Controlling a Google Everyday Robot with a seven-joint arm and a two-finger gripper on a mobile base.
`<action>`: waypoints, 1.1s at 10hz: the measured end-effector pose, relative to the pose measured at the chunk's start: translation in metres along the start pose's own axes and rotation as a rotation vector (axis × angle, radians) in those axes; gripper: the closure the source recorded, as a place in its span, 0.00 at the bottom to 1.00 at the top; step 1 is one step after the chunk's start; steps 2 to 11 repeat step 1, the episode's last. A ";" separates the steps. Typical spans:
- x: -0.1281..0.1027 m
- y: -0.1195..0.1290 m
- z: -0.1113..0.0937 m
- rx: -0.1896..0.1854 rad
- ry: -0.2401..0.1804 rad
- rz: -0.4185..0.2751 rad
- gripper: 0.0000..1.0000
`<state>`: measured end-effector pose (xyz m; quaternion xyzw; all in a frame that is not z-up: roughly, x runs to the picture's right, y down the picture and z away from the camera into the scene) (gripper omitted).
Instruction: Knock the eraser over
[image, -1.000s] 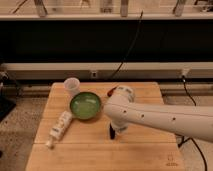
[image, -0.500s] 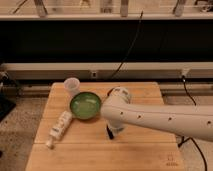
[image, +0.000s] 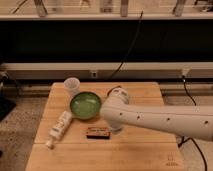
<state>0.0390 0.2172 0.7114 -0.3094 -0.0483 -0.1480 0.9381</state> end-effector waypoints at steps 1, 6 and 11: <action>-0.003 -0.003 0.001 0.004 -0.002 -0.007 0.99; -0.003 -0.003 0.001 0.004 -0.002 -0.007 0.99; -0.003 -0.003 0.001 0.004 -0.002 -0.007 0.99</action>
